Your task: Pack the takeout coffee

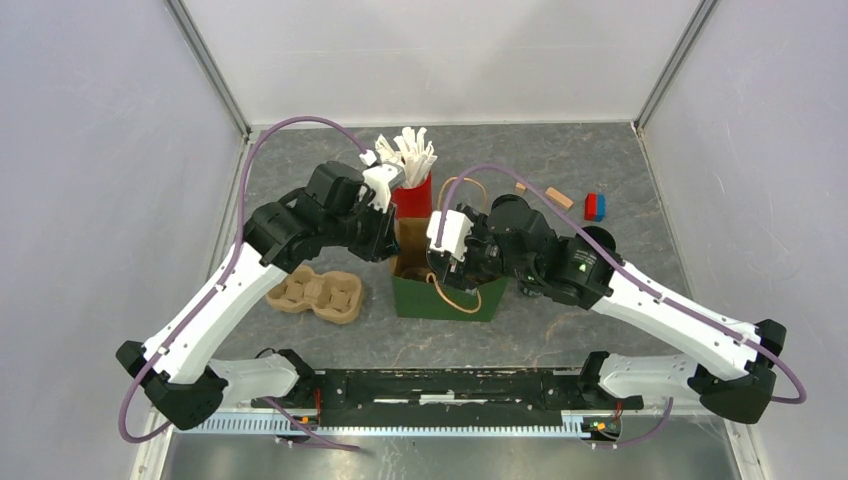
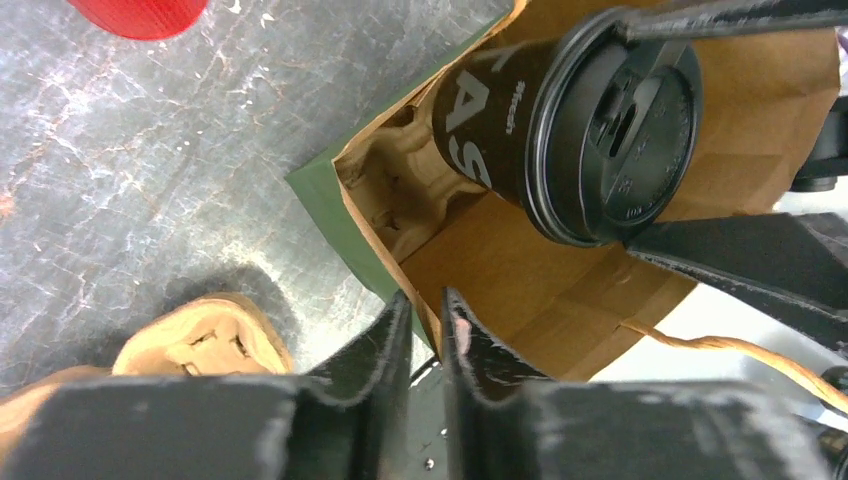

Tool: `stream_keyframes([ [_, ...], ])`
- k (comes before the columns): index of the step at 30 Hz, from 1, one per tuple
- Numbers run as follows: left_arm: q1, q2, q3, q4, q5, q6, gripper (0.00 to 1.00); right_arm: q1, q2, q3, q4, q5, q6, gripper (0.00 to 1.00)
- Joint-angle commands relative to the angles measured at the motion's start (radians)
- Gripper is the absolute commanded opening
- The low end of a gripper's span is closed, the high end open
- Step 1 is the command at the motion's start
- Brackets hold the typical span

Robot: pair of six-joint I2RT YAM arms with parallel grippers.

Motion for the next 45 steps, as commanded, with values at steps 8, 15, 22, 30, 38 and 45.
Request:
stream_keyframes([
  [8, 0.048, -0.030, 0.045, -0.038, -0.031, -0.160, 0.52, 0.012, -0.037, -0.073, 0.121, -0.072, -0.011, 0.82],
  [15, 0.048, -0.124, -0.012, -0.153, 0.081, -0.337, 0.65, 0.096, -0.044, -0.131, 0.153, 0.022, 0.021, 0.82],
  [22, 0.048, -0.138, -0.068, -0.095, 0.014, -0.340, 0.64, 0.148, -0.031, -0.130, 0.175, 0.097, 0.030, 0.82],
  [30, 0.048, -0.021, -0.012, -0.104, 0.071, -0.268, 0.42, 0.198, -0.060, -0.179, 0.240, 0.208, 0.075, 0.82],
  [38, 0.048, -0.089, -0.046, 0.198, 0.094, -0.040, 0.18, 0.195, -0.032, -0.177, 0.308, 0.219, 0.040, 0.83],
  [45, 0.048, -0.146, -0.153, 0.281, 0.129, 0.039, 0.21, 0.197, -0.027, -0.237, 0.352, 0.206, -0.066, 0.83],
])
